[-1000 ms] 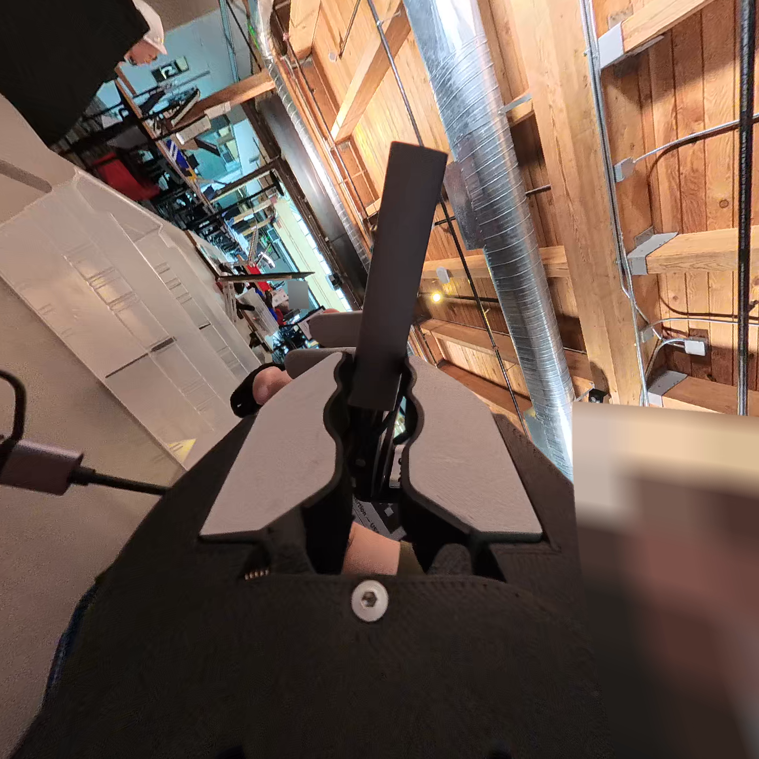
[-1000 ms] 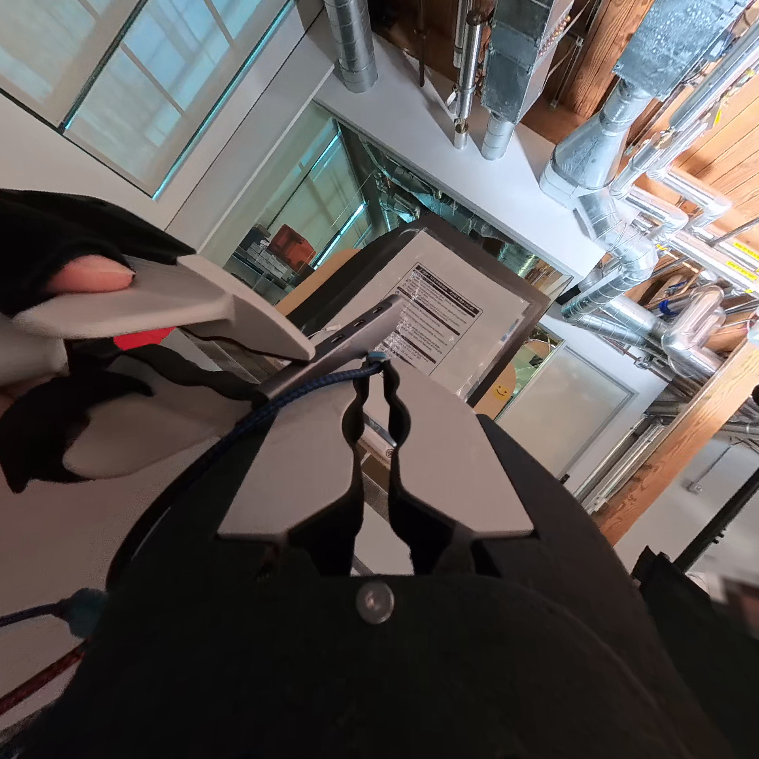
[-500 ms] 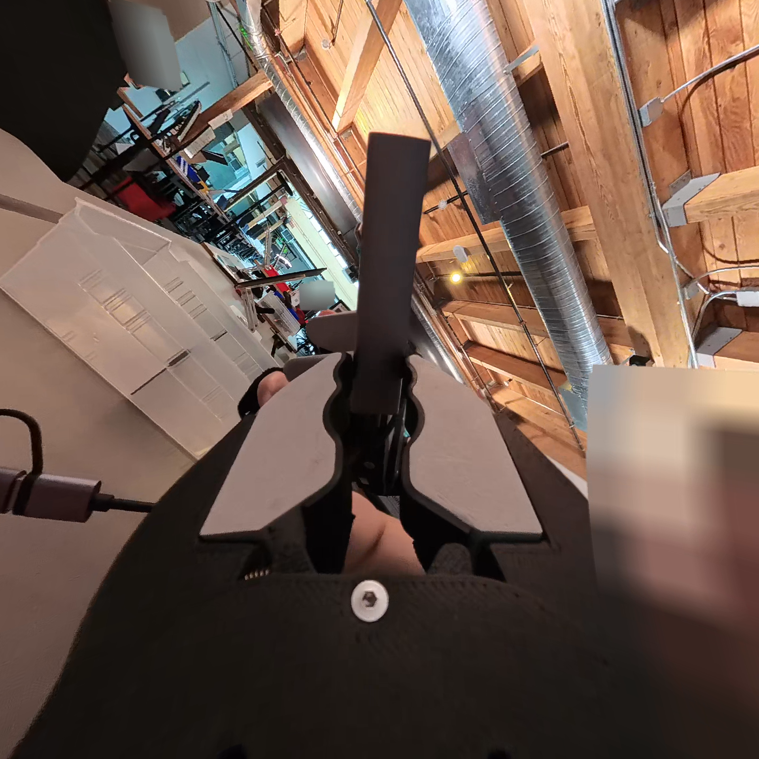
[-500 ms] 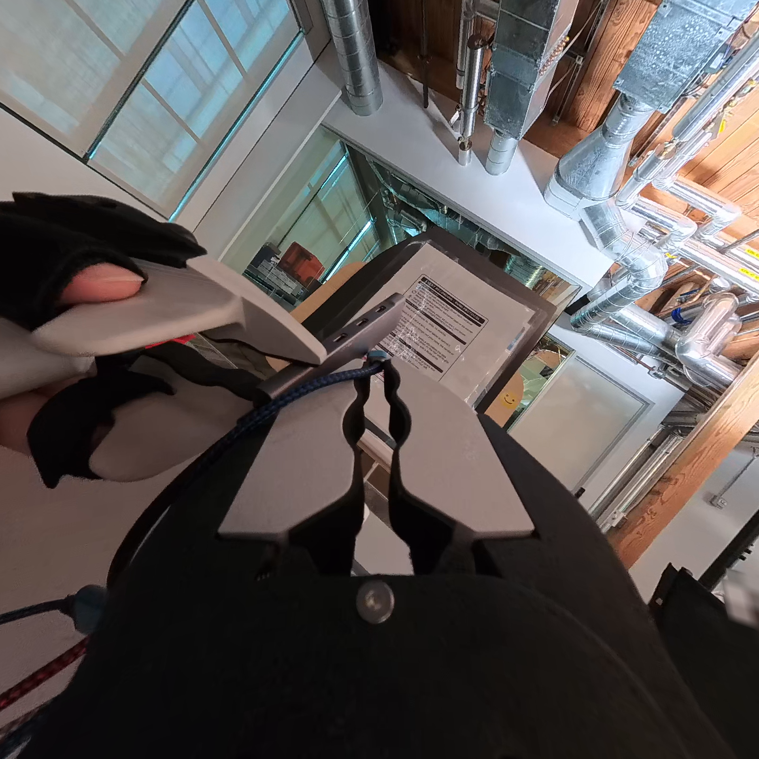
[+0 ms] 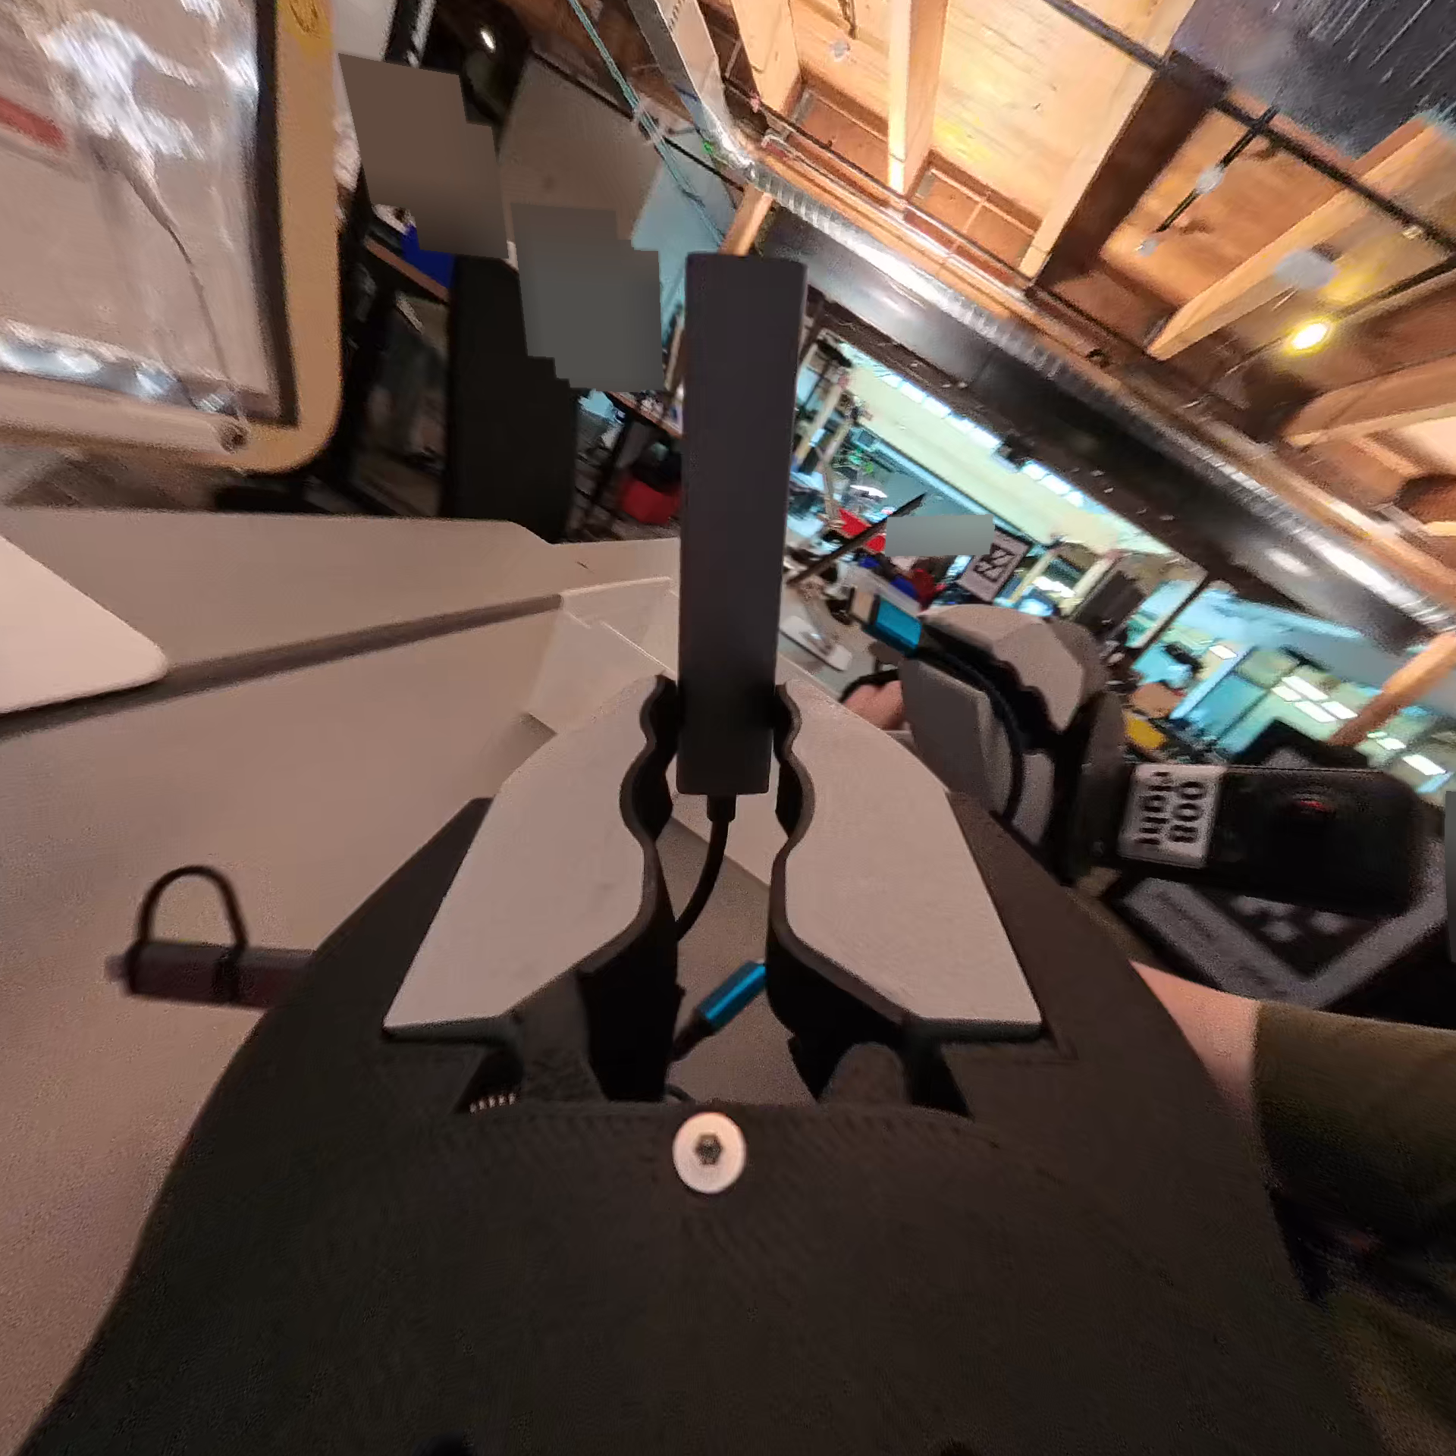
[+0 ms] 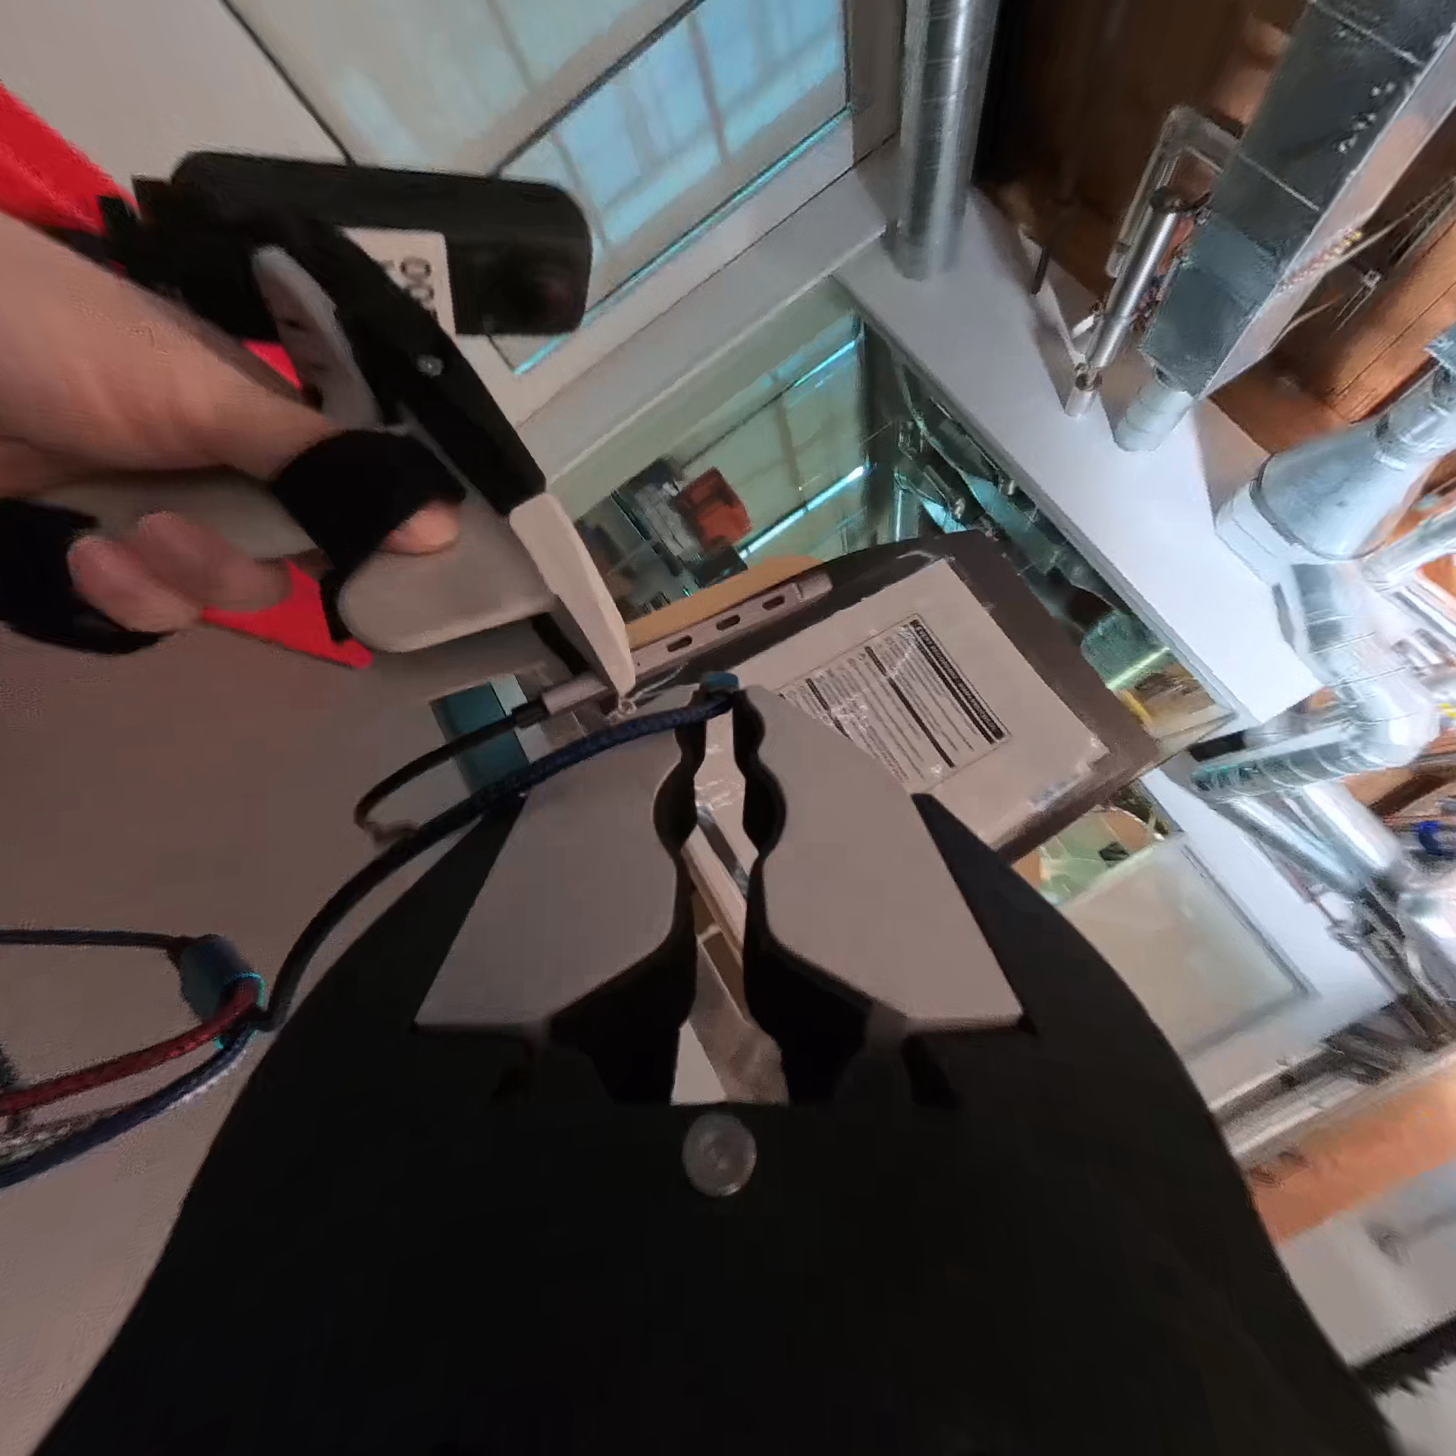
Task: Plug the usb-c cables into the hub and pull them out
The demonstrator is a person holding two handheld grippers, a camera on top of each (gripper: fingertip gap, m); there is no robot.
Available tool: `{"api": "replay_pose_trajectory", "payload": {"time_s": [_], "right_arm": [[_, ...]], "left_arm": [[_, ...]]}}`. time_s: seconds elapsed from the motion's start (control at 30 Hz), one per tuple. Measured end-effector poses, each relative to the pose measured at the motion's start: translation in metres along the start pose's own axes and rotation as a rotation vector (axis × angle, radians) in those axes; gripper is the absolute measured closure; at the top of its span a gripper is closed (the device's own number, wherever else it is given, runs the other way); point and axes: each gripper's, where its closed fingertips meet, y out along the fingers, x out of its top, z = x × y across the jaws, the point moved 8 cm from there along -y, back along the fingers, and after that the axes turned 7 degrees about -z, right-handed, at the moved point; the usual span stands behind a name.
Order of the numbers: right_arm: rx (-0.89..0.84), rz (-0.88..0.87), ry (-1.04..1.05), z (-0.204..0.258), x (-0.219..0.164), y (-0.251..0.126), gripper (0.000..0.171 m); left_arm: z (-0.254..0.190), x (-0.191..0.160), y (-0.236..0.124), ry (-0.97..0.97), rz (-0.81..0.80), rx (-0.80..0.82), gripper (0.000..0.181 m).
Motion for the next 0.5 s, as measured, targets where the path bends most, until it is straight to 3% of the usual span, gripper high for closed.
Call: {"api": "replay_pose_trajectory", "payload": {"time_s": [0.23, 0.5], "right_arm": [[0.117, 0.065, -0.086, 0.0022, 0.0078, 0.0026, 0.165], [0.141, 0.083, -0.141, 0.0037, 0.0067, 0.0027, 0.165]], "left_arm": [[-0.0057, 0.0007, 0.0001, 0.262, 0.054, 0.081, 0.159], [-0.0105, -0.0022, 0.0026, 0.35, 0.096, 0.095, 0.159]]}}
